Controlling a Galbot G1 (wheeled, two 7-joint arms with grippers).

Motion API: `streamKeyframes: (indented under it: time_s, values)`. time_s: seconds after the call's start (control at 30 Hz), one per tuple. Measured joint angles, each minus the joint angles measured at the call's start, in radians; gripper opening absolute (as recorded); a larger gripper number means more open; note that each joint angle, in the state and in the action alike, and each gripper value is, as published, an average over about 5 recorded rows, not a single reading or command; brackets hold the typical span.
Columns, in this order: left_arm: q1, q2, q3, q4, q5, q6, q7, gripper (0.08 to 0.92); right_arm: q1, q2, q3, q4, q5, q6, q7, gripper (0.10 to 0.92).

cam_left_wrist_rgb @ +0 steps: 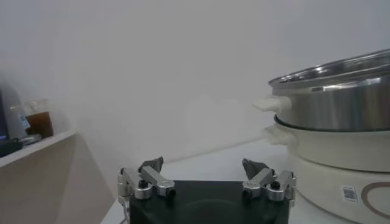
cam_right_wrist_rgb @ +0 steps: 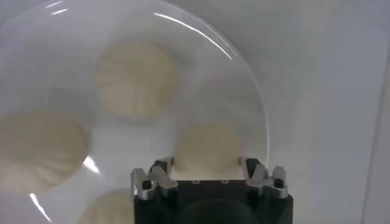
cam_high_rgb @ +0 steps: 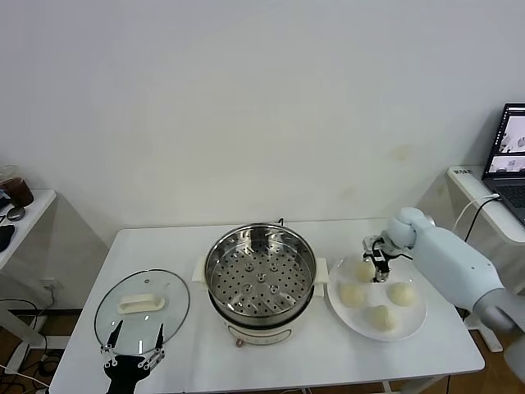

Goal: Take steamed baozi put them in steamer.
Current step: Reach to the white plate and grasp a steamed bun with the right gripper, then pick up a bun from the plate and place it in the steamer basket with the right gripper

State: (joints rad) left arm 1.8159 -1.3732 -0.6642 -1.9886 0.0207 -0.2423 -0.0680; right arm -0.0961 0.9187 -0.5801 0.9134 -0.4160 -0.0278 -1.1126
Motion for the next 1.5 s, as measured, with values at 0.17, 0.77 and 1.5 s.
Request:
streamKeyframes:
  time_s: [0.17,0.77,1.5]
  values:
    - [0.002,0.001,0.000,-0.003,0.000,-0.001,0.000,0.823,0.017,-0.016,-0.015,0.021,0.018,-0.003,-0.004,0.563]
    - [-0.007,0.022,0.006,-0.025,-0.011,0.002,0.002,0.823,0.394,-0.093,-0.259,0.259,0.372,0.046,-0.075,0.562]
    - [-0.002,0.012,-0.048,-0.044,-0.037,-0.001,0.004,0.823,0.611,0.301,-0.584,0.296,0.387,0.370,-0.039,0.577]
